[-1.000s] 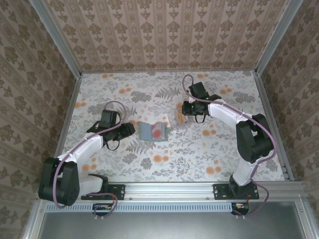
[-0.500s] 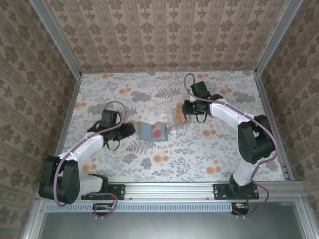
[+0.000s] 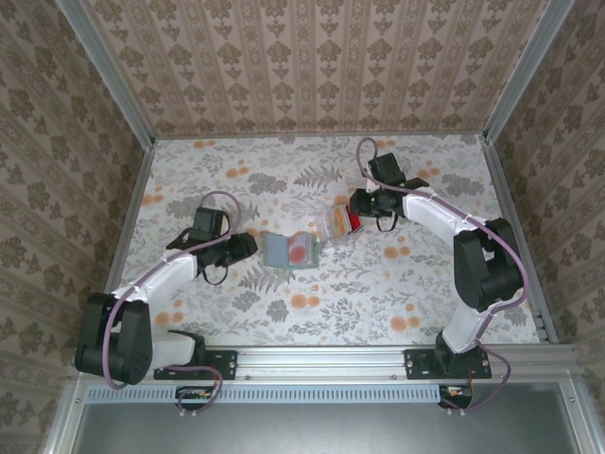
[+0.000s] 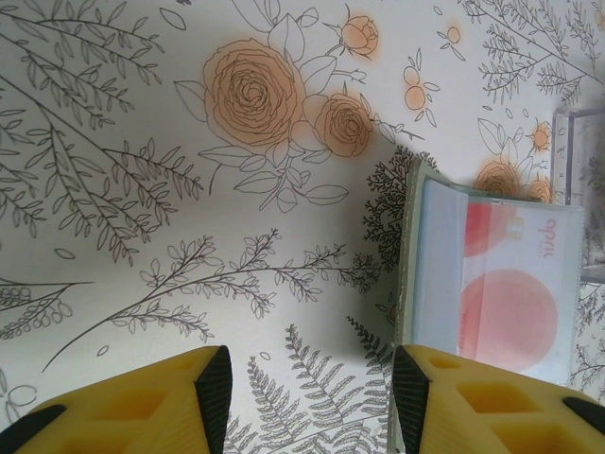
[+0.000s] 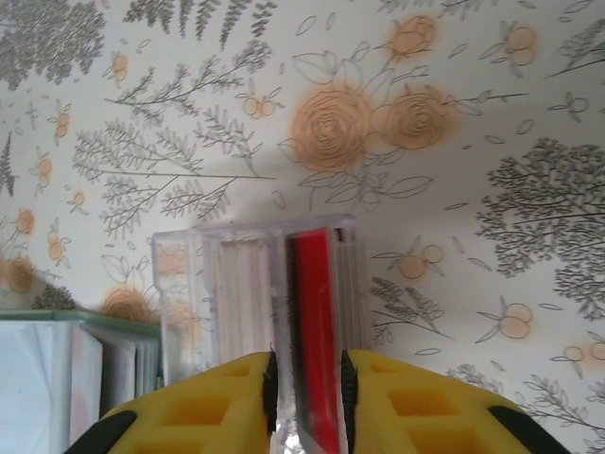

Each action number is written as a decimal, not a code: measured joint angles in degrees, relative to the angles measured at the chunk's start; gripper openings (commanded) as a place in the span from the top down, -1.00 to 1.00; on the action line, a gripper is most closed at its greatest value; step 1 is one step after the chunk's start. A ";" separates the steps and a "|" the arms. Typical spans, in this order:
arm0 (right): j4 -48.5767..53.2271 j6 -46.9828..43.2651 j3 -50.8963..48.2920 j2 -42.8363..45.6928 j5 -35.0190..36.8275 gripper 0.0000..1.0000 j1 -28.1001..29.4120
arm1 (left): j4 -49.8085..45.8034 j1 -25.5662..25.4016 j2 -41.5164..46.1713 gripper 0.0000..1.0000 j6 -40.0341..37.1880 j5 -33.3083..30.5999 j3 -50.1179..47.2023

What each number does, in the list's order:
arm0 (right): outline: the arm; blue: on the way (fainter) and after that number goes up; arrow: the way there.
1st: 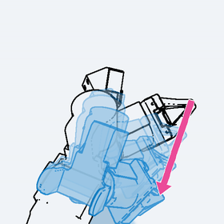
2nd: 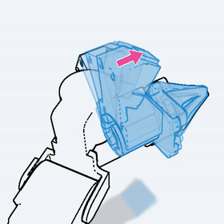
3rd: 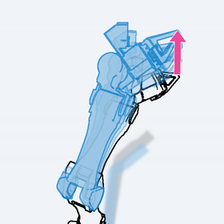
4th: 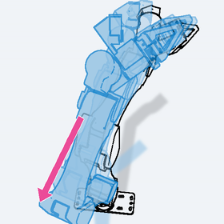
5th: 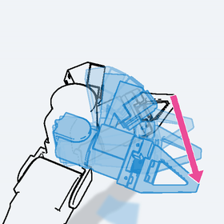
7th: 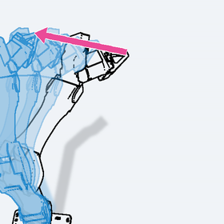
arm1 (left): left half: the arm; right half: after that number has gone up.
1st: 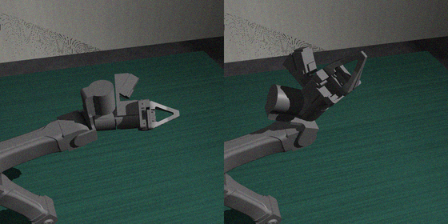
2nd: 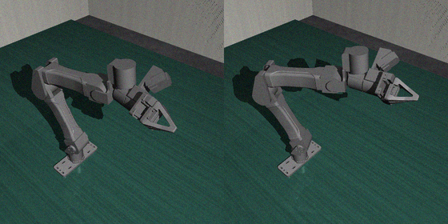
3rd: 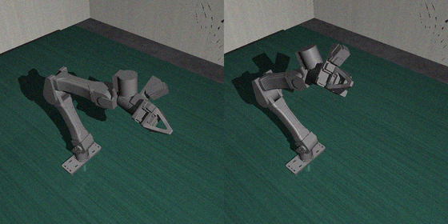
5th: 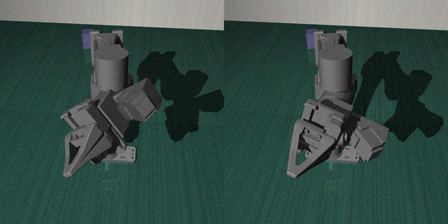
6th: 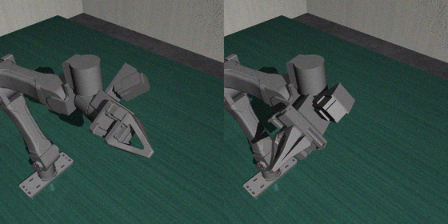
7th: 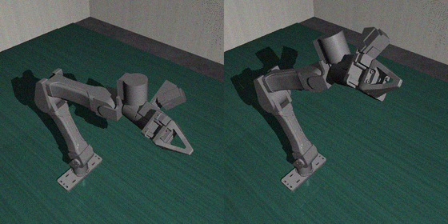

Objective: Put the credit cards into the card holder

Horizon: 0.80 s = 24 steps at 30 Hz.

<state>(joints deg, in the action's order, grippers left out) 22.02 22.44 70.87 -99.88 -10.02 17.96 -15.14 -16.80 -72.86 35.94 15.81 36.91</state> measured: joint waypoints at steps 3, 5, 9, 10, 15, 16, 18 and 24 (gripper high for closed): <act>0.68 -0.04 0.35 -0.02 -0.02 0.34 -0.87 | -0.55 0.02 -1.42 -0.02 0.00 -0.02 2.12; 1.38 -0.15 1.11 -0.15 -0.09 0.30 -1.11 | -1.05 0.02 -2.51 -0.01 0.00 0.00 4.13; 3.26 -0.46 4.28 -1.29 -0.46 0.19 -1.20 | -1.25 0.00 -4.13 -0.01 0.00 0.00 7.08; 3.74 -0.66 5.16 -1.81 -0.61 0.18 -1.20 | -1.31 0.02 -4.42 -0.01 0.00 0.00 7.54; 5.81 -1.27 6.78 -3.82 -0.94 0.16 -1.20 | -1.36 0.02 -5.20 -0.01 0.00 0.00 8.15; 6.58 -1.31 6.84 -4.13 -0.94 0.16 -1.20 | -1.29 0.00 -5.31 -0.01 0.00 0.00 8.15; 7.80 -1.31 7.04 -4.59 -0.96 0.15 -1.20 | -1.01 0.02 -5.33 -0.02 0.02 0.02 8.13; 9.88 -1.31 8.09 -5.81 -2.10 0.16 -1.20 | 0.37 -0.04 -5.42 -0.02 0.28 0.00 8.13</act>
<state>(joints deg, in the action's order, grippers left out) 31.90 21.12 78.96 -105.69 -12.12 16.75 -14.76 -16.84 -78.28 36.23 15.81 45.04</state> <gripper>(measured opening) 0.419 0.507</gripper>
